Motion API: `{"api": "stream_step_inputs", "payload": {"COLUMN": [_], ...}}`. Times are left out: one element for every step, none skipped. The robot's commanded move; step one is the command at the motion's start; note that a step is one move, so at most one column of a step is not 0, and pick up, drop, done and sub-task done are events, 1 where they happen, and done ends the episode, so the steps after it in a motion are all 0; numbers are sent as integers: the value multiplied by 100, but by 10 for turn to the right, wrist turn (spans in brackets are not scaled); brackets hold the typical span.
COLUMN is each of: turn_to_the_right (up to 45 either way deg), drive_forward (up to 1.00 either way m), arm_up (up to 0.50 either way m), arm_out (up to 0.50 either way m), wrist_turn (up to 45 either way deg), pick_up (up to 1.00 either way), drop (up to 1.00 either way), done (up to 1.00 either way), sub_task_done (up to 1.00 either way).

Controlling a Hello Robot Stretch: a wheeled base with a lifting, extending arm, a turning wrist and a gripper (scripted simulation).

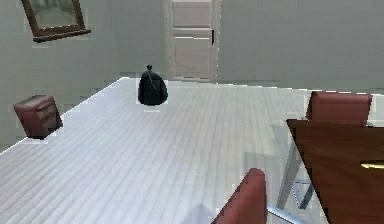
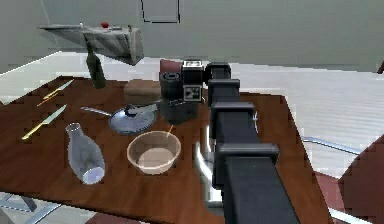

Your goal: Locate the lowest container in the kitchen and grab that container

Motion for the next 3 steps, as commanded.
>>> {"api": "stream_step_inputs", "payload": {"turn_to_the_right": [0,0,0], "drive_forward": [0,0,0], "arm_up": [-24,0,10], "arm_out": [0,0,0], "wrist_turn": [0,0,0], "pick_up": [0,100,0], "drop": [0,0,0], "done": [0,0,0], "sub_task_done": [0,0,0]}}
